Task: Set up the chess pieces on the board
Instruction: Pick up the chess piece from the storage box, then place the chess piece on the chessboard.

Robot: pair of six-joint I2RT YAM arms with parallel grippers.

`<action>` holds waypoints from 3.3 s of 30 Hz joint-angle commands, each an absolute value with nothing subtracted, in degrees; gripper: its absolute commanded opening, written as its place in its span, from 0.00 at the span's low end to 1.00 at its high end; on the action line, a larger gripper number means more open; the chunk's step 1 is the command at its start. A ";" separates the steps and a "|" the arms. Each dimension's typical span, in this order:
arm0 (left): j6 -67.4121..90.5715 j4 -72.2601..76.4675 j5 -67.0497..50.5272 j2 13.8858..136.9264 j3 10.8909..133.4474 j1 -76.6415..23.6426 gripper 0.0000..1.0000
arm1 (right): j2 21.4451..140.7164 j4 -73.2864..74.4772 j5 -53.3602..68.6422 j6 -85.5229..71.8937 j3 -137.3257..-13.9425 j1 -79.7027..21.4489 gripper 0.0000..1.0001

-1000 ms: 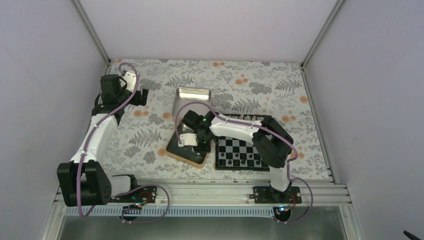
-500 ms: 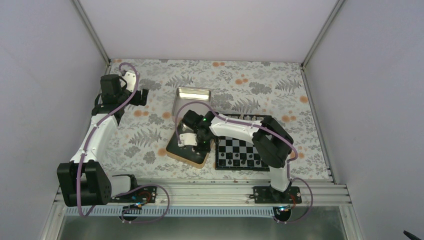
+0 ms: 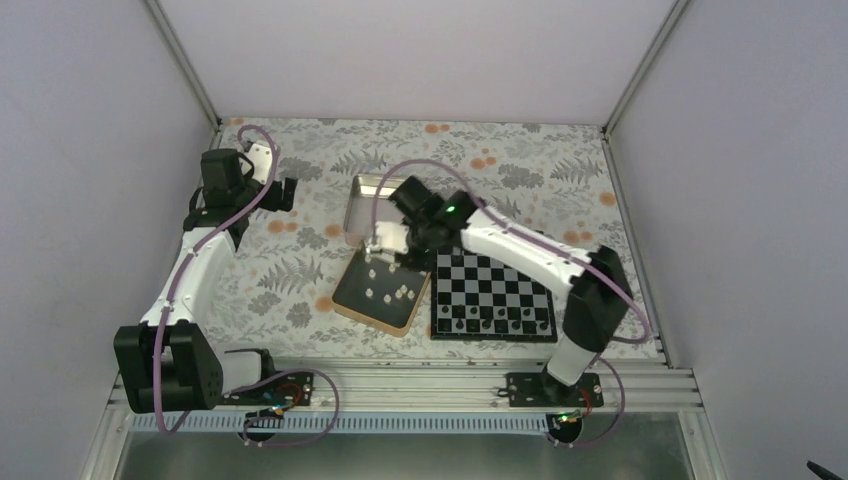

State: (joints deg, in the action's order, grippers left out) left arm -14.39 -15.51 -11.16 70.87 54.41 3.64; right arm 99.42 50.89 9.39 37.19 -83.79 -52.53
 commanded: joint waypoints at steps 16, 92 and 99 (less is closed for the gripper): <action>-14.59 -15.31 -12.37 70.40 54.57 3.82 1.00 | 82.71 54.69 13.35 48.98 -72.89 -9.50 0.04; -14.94 -15.90 -12.96 70.75 54.67 3.86 1.00 | 103.46 48.77 16.90 52.83 -70.66 7.50 0.08; -14.94 -15.81 -12.92 70.71 54.67 3.87 1.00 | 103.89 48.91 16.36 52.75 -70.84 7.46 0.14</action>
